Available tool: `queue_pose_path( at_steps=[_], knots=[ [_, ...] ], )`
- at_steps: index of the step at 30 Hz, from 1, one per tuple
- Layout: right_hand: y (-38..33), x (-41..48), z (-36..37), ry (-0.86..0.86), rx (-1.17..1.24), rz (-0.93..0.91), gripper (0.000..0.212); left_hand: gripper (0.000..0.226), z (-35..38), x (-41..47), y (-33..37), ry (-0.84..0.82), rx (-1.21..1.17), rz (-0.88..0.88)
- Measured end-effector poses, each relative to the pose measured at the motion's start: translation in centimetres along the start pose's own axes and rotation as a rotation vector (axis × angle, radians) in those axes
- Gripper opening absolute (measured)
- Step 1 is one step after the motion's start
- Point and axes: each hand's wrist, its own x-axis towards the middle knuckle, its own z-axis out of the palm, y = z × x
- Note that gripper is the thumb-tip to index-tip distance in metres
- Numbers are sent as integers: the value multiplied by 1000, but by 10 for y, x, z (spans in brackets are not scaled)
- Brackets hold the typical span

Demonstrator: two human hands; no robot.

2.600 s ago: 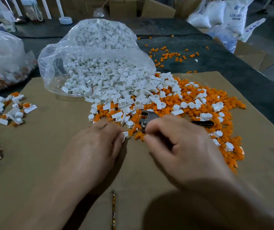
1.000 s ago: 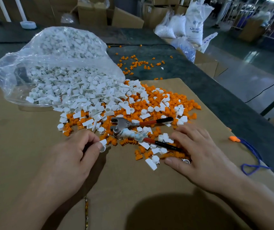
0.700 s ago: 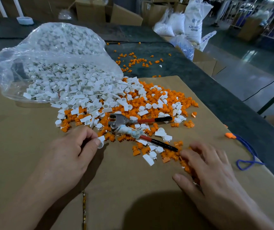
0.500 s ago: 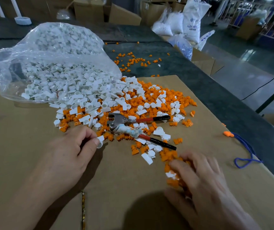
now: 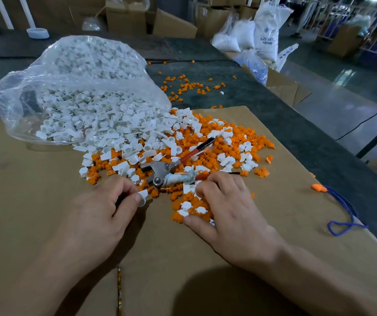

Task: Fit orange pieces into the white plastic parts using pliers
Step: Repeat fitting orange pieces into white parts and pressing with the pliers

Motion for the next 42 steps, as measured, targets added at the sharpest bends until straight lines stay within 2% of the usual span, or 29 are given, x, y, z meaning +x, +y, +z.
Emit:
queue_pose_path(
  at_steps=[5, 8, 10, 14, 15, 17, 19, 21, 27, 31, 36, 40, 42],
  knots=[
    [-10, 13, 4, 48, 22, -84, 50, 13, -1, 0, 4, 3, -16, -11],
    [-14, 21, 0, 44, 23, -129, 49, 23, -3, -1, 6, 2, -49, -25],
    [-16, 23, -6, 69, 11, -160, 48, 14, -3, -1, 6, -1, -48, -31],
    [-7, 3, -25, 199, -79, -54, 51, 20, -4, -1, 3, 12, -66, -24],
    [-3, -5, -31, 173, -124, 11, 54, 19, -3, 0, 3, 28, -70, -22],
    [1, -19, -40, -4, -220, 161, 61, 16, -2, 0, 2, 64, -101, -49],
    [3, -29, -41, -186, -238, 189, 65, 12, -1, -1, 3, 72, -148, -99],
    [2, -29, -38, -249, -193, 158, 60, 5, -1, -2, 5, 52, -191, -126],
    [-4, -7, -26, -131, -38, 22, 20, 29, -5, -4, 7, -28, -278, -114],
    [-3, 4, -22, -92, 70, 9, 10, 31, -6, -4, 8, -77, -257, -104],
    [-2, 14, -24, -13, 232, 98, 9, 27, -4, -3, 7, -64, -302, -123],
    [-10, 18, -31, -2, 739, 217, 10, 17, -2, -3, 5, -34, -357, -150],
    [-13, 24, -35, -16, 900, 253, 10, 13, -2, -3, 7, -27, -375, -157]
  ],
)
